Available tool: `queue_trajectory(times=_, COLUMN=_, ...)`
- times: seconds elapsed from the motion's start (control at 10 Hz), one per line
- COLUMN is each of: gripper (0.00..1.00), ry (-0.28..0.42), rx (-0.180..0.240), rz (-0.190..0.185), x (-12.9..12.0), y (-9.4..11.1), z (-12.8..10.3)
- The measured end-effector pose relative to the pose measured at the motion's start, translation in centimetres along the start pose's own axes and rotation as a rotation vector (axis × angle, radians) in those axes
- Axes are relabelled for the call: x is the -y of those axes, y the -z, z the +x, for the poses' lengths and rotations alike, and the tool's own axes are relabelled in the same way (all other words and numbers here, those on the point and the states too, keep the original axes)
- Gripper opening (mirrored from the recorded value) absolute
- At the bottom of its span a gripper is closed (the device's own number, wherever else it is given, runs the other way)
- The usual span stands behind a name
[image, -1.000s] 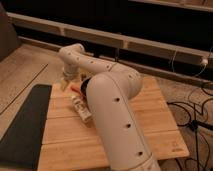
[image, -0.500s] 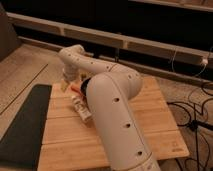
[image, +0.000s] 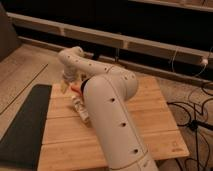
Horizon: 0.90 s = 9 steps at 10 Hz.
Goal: Place the pepper on the white sponge
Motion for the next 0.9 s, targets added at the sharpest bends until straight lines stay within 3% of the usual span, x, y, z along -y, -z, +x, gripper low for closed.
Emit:
queue_trajectory(times=0.4, gripper=0.65, ry=0.097, rx=-0.007, rz=-0.043, x=0.1, y=-2.3, z=-0.3)
queue_trajectory(times=0.9, gripper=0.65, ry=0.117, rx=0.004, rz=-0.032, x=0.3, y=-1.9, z=-0.8)
